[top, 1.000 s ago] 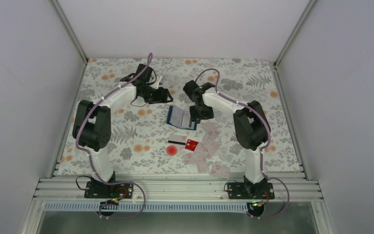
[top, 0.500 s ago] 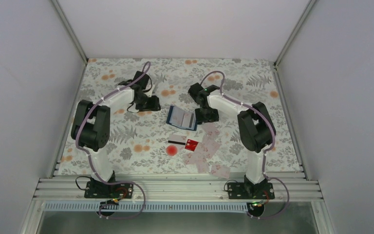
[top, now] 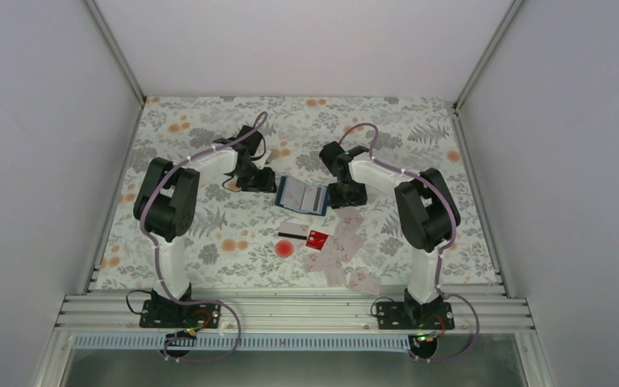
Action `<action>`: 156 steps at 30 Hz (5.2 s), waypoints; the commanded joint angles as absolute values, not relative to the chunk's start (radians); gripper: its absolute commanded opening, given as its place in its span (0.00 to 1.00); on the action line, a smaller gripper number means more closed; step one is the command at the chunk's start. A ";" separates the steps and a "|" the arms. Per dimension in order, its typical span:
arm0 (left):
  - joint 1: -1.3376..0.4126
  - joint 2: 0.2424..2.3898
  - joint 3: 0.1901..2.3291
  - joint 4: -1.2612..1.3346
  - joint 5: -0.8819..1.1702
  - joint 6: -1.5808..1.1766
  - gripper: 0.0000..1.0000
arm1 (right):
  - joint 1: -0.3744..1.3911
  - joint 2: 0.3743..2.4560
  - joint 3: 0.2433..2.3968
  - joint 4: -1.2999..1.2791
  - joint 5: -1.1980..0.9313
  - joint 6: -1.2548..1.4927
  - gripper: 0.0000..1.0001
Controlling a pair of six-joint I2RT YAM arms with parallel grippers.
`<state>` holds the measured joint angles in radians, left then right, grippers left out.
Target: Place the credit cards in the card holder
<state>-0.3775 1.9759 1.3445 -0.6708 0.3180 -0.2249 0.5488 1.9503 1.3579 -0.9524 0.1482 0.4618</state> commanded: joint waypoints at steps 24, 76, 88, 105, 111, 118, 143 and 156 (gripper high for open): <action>-0.464 2.037 1.603 -0.718 0.574 -0.201 0.54 | 0.521 2.023 1.352 -0.848 0.097 0.403 0.53; -0.499 2.150 1.612 -0.641 0.637 -0.225 0.50 | 0.504 2.102 1.442 -0.860 0.034 0.344 0.50; -0.549 2.262 1.697 -0.704 0.587 -0.202 0.50 | 0.483 1.994 1.612 -0.980 -0.079 0.360 0.51; -0.605 2.357 1.849 -0.876 0.304 -0.172 0.50 | 0.368 1.784 1.336 -0.896 -0.074 0.436 0.46; -0.652 2.361 1.850 -0.911 0.168 -0.182 0.50 | 0.369 1.851 1.295 -0.784 -0.174 0.443 0.41; -0.664 2.346 1.839 -0.899 0.172 -0.200 0.50 | 0.385 1.915 1.322 -0.731 -0.248 0.423 0.39; -0.667 2.300 1.805 -0.858 0.242 -0.235 0.50 | 0.440 2.002 1.397 -0.736 -0.307 0.433 0.37; -0.667 2.294 1.778 -0.841 0.238 -0.239 0.50 | 0.442 1.947 1.518 -0.812 -0.307 0.452 0.38</action>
